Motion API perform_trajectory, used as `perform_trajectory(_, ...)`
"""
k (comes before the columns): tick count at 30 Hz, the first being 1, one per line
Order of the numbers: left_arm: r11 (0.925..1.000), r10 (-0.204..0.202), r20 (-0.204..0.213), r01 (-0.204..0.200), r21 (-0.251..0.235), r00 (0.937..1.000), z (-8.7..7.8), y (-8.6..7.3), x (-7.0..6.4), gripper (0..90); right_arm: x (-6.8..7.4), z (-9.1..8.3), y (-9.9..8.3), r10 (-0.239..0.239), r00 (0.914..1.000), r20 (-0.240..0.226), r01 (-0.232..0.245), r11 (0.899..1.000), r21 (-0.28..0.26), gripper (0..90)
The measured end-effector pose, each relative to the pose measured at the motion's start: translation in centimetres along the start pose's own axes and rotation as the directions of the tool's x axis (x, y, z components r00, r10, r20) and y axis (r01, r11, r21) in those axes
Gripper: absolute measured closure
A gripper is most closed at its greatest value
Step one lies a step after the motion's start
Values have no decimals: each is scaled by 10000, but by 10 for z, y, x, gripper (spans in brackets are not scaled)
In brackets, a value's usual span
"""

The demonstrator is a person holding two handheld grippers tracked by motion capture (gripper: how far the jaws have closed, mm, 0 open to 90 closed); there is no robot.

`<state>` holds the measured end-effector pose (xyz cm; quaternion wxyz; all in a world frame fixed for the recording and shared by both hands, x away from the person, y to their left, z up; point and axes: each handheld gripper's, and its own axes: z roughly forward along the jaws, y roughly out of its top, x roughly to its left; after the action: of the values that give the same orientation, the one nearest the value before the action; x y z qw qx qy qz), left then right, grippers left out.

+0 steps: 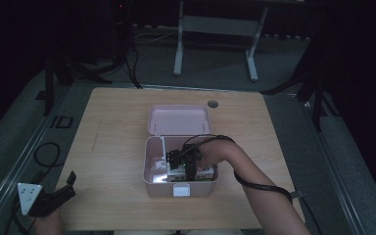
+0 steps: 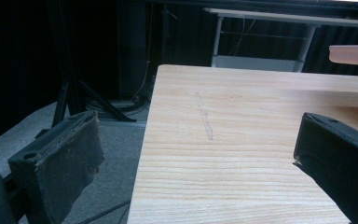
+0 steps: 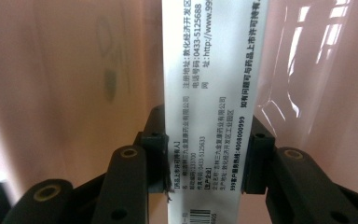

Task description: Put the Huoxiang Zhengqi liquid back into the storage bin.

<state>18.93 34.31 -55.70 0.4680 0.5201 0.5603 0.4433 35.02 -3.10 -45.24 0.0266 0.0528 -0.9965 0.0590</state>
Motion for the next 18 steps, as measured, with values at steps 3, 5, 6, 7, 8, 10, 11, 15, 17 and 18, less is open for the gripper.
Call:
perform_trajectory(3,10000,-7,6,7,-5,10000,0,0,0,10,0,6,0,33,10000,-47,-33,10000,37,616)
perform_trajectory(5,10000,-1,12,1,-3,10000,0,0,0,9,0,8,0,47,10000,-50,-47,10000,16,615)
perform_trajectory(6,10000,6,16,-6,5,10000,0,0,0,9,0,8,0,47,10000,-50,-47,10000,16,615)
perform_trajectory(7,10000,4,23,-4,15,10000,0,0,0,10,-1,8,1,124,9999,-47,-124,9999,-7,613)
perform_trajectory(8,10000,4,23,-4,15,10000,0,0,0,10,-1,8,1,124,9999,-47,-124,9999,-7,613)
perform_trajectory(10,10000,-6,18,6,-4,10000,0,0,0,10,-1,8,1,155,9999,-50,-155,9999,39,607)
perform_trajectory(11,10000,-12,20,12,0,10000,0,0,0,10,-1,7,1,174,9998,-57,-173,9998,69,600)
perform_trajectory(15,10000,-6,25,6,3,10000,0,0,0,10,-1,-1,0,210,9998,-40,-210,9997,-108,532)
perform_trajectory(17,10000,-5,30,5,7,10000,0,0,0,10,0,-14,-3,215,9998,30,-214,9992,-338,506)
perform_trajectory(18,10000,-8,33,8,3,10000,0,0,0,10,1,-17,-4,205,9998,72,-202,9991,-380,502)
